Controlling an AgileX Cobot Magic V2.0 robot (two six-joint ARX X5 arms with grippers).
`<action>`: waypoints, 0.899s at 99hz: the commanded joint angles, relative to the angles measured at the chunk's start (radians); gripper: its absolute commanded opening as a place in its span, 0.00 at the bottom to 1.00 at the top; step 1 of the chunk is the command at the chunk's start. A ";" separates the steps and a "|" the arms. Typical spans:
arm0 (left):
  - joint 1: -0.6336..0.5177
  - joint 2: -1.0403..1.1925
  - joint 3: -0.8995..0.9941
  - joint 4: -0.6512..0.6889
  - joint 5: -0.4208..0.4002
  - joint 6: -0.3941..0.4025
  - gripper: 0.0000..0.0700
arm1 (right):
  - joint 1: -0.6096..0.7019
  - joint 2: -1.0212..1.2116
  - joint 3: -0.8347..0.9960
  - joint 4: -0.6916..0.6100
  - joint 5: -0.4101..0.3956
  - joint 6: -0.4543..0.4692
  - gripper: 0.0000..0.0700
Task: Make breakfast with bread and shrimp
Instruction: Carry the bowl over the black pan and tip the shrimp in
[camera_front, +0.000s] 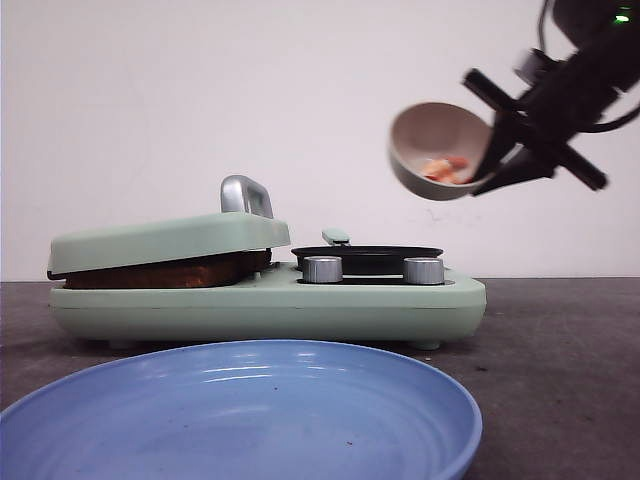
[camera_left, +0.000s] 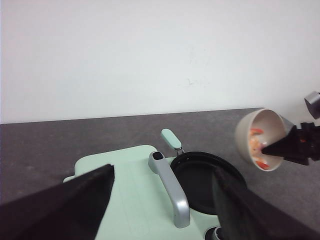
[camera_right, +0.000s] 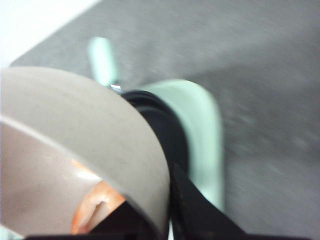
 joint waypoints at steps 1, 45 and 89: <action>-0.005 0.005 0.008 0.010 -0.001 0.012 0.51 | 0.027 0.013 0.028 0.046 0.024 0.003 0.01; -0.005 0.005 0.008 0.010 -0.002 0.012 0.51 | 0.193 0.037 0.028 0.245 0.365 -0.371 0.01; -0.005 0.005 0.008 -0.010 -0.002 0.013 0.51 | 0.294 0.101 0.028 0.472 0.612 -0.720 0.01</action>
